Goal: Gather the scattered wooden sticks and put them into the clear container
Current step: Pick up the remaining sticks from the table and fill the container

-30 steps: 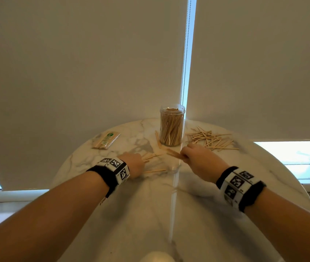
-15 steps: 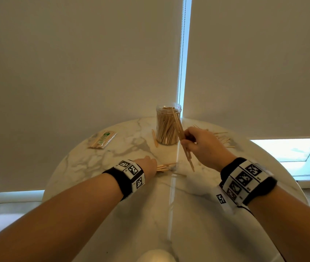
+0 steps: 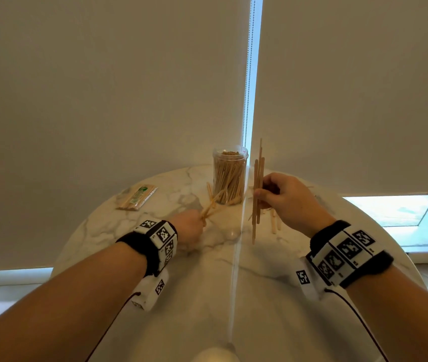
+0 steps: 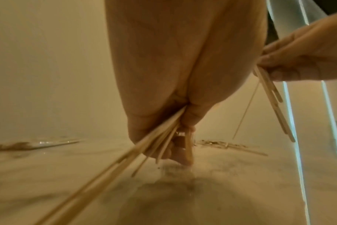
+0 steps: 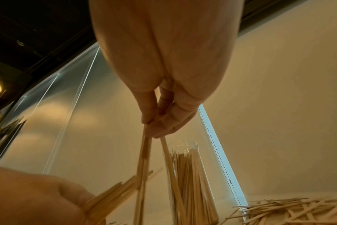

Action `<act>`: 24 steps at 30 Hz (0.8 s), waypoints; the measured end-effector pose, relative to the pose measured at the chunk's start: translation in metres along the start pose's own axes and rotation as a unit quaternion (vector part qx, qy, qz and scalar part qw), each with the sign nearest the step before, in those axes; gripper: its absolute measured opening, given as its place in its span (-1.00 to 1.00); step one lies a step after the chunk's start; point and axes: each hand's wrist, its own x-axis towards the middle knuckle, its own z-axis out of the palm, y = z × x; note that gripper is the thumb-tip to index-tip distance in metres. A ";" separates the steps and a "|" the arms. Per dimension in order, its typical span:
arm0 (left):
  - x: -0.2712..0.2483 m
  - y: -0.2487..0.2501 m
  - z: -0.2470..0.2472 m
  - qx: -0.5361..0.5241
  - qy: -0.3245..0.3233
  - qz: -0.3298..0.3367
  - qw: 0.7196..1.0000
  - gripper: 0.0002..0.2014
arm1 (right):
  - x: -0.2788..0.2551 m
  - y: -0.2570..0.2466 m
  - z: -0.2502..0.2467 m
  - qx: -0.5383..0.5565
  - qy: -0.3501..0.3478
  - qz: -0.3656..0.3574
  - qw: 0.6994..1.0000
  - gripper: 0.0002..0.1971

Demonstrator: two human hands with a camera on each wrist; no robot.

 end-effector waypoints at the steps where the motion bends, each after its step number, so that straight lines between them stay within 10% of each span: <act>1: 0.001 0.001 -0.001 -0.077 0.011 -0.004 0.997 -0.78 | 0.001 0.000 0.001 0.006 0.002 0.001 1.000 -0.95; 6: 0.002 0.019 -0.001 -0.315 0.064 0.020 0.947 -0.87 | 0.014 -0.002 0.012 0.040 -0.004 0.005 0.999 -0.91; 16: 0.018 0.043 0.003 -0.457 0.061 0.127 0.878 -0.72 | 0.058 0.006 0.042 0.180 -0.005 0.036 0.983 -0.80; 24: 0.033 0.033 -0.006 -0.412 0.028 0.217 0.885 -0.76 | 0.078 0.011 0.054 0.171 -0.001 0.002 0.985 -0.82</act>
